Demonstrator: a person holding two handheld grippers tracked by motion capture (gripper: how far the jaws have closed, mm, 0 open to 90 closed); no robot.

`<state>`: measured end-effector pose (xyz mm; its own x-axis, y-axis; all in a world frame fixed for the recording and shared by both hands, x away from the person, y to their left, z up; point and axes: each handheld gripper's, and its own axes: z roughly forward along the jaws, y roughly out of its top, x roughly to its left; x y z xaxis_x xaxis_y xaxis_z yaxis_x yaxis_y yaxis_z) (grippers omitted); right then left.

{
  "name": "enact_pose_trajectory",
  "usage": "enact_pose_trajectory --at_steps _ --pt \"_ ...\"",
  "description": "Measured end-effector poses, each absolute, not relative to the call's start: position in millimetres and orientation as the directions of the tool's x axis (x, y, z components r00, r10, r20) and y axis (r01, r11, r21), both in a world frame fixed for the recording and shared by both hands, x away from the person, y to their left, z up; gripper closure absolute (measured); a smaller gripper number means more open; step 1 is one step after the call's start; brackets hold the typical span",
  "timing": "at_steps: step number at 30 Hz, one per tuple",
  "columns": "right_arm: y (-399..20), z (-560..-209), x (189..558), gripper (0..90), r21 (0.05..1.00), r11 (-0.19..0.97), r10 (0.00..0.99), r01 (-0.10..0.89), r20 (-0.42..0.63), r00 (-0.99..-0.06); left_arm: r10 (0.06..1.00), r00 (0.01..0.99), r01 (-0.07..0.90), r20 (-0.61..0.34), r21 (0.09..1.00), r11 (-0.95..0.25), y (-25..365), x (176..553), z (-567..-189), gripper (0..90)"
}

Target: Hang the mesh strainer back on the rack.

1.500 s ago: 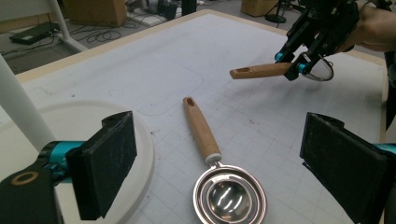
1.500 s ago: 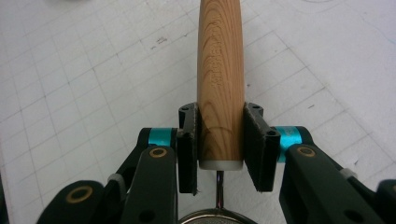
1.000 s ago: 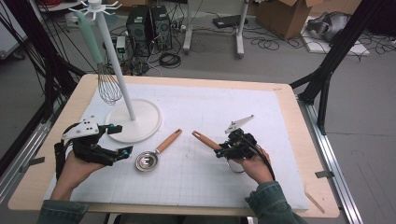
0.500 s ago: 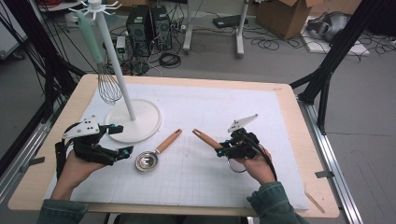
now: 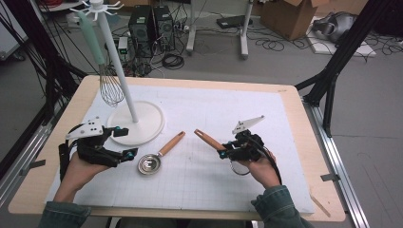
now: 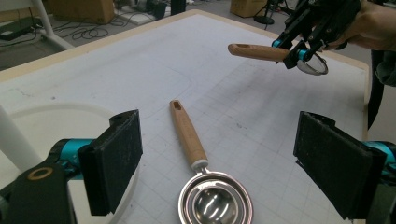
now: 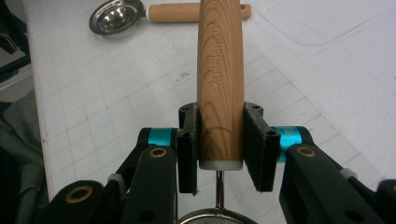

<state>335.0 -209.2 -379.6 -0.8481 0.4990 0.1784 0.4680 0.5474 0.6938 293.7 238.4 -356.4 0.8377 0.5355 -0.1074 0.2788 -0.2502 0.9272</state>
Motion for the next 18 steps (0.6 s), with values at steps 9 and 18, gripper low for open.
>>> enact_pose_trajectory --at_steps 9,18 --pt "-205.2 -374.6 332.8 68.9 0.722 0.523 0.478 0.452 0.19 -0.857 0.513 0.85 0.281 -0.119 0.927 -0.25 232.9 295.1 -354.4 19.5" --pt "-196.1 -366.0 323.9 68.9 0.764 0.5 0.435 0.408 0.185 -0.881 0.485 0.865 0.281 -0.131 0.927 -0.25 216.9 296.6 -350.4 22.9"
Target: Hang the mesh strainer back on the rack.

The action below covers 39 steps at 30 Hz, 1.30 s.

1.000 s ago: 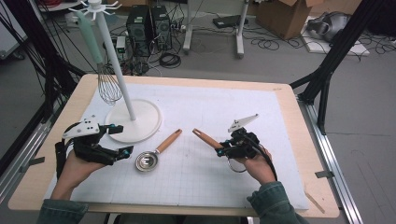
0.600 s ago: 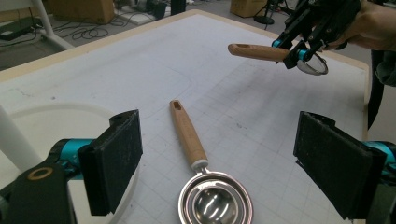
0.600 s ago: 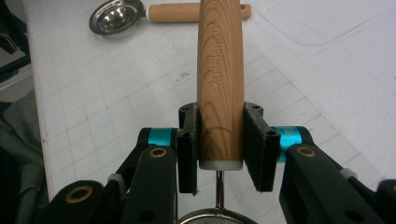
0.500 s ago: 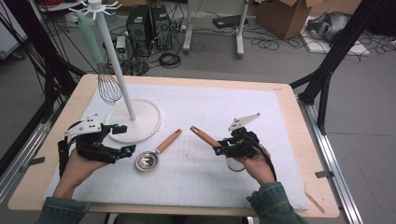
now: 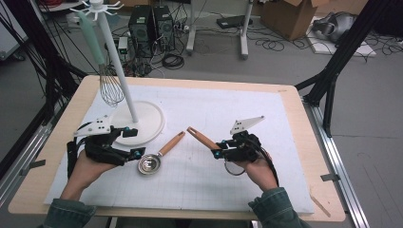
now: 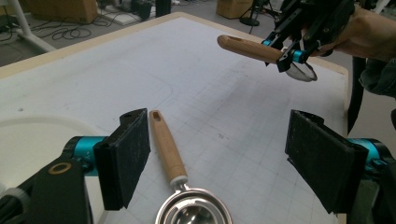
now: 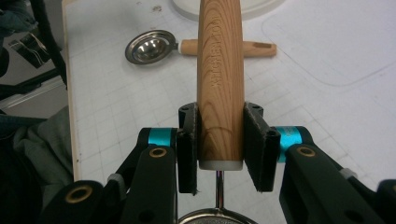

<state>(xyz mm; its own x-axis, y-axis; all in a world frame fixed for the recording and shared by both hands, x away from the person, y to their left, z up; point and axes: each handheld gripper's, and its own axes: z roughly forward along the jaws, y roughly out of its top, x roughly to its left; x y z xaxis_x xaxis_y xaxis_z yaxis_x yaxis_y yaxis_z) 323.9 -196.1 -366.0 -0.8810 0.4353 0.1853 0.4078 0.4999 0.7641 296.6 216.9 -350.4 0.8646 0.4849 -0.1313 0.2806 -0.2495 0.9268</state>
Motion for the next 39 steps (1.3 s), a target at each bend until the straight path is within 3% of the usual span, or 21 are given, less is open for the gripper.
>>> enact_pose_trajectory --at_steps 21,39 --pt "-162.7 -357.1 318.4 68.8 0.83 0.443 0.357 0.34 0.185 -0.916 0.438 0.885 0.287 -0.157 0.925 -0.248 187.4 305.7 -344.1 29.9" --pt "-131.2 -352.0 315.8 68.8 0.869 0.412 0.307 0.274 0.151 -0.94 0.38 0.901 0.311 -0.21 0.923 -0.225 173.6 309.6 -341.4 43.3"
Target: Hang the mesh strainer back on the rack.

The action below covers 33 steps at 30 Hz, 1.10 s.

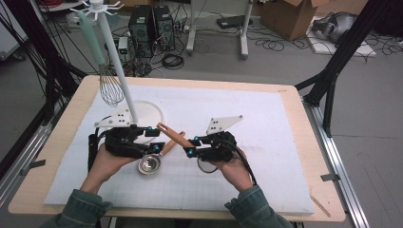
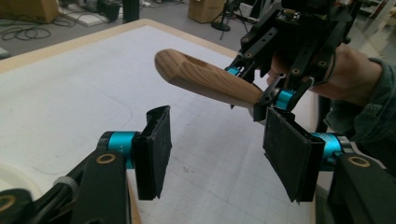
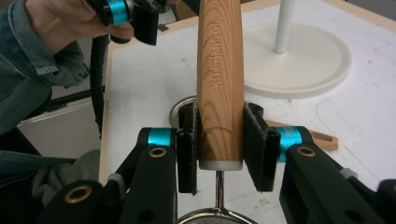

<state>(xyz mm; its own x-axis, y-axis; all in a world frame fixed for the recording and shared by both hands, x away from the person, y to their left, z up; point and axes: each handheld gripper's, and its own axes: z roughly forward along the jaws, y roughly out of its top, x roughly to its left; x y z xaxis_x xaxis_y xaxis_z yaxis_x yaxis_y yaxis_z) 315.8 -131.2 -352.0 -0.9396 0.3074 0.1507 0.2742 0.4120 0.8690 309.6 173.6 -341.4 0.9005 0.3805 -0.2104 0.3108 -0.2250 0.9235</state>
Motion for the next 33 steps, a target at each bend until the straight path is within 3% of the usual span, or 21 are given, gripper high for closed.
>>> enact_pose_trajectory --at_steps 16,33 --pt "-109.2 -353.9 310.0 68.8 0.888 0.413 0.277 0.203 0.09 -0.957 0.351 0.903 0.333 -0.246 0.918 -0.213 166.7 312.0 -342.4 49.7" --pt "-86.6 -356.4 306.4 69.5 0.858 0.488 0.242 0.162 0.045 -0.969 0.301 0.914 0.334 -0.271 0.925 -0.181 169.6 310.3 -339.0 70.7"
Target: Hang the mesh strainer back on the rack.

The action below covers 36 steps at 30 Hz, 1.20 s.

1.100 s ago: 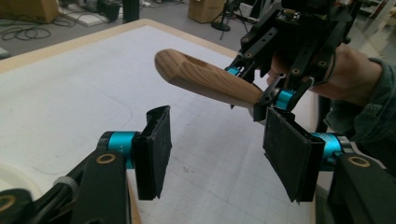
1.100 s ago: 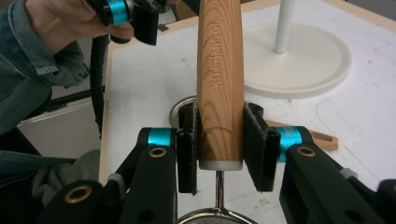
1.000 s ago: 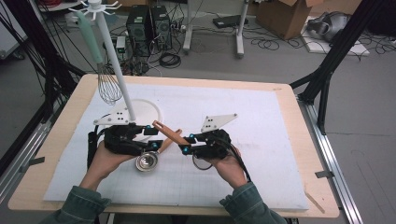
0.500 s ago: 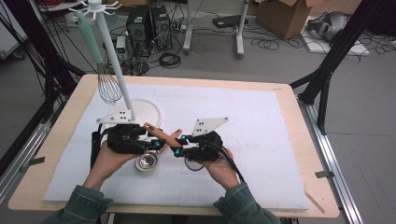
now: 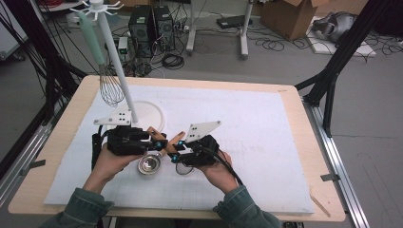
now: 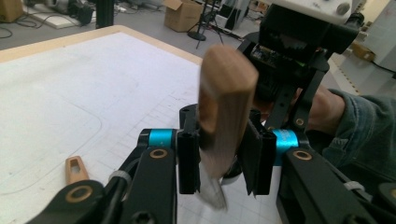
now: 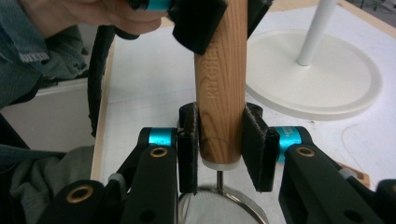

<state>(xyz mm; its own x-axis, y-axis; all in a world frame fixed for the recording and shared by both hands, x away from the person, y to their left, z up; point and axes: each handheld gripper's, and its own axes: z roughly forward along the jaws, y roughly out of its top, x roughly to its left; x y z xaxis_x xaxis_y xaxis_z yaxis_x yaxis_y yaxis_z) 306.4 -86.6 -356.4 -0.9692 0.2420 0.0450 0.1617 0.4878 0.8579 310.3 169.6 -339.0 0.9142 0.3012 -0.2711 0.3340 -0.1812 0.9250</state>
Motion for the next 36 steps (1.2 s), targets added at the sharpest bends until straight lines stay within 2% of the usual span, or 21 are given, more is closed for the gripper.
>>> enact_pose_trajectory --at_steps 13,22,32,36 --pt "-88.0 -353.7 308.2 68.3 0.874 0.449 0.211 0.187 0.1 -0.972 0.303 0.921 0.313 -0.244 0.928 -0.203 168.3 306.7 -327.7 71.2" --pt "-81.8 -361.6 315.0 62.2 0.865 0.459 0.125 0.205 0.166 -0.978 0.274 0.936 0.284 -0.219 0.931 -0.229 169.4 304.6 -323.2 71.2" --pt "-81.0 -362.3 316.7 70.2 0.866 0.457 0.082 0.201 0.184 -0.98 0.246 0.948 0.262 -0.202 0.934 -0.243 171.8 302.8 -317.5 71.2" --pt "-79.1 -362.2 315.1 70.8 0.869 0.448 0.117 0.208 0.174 -0.978 0.283 0.941 0.252 -0.184 0.941 -0.226 172.1 302.1 -318.0 70.4"
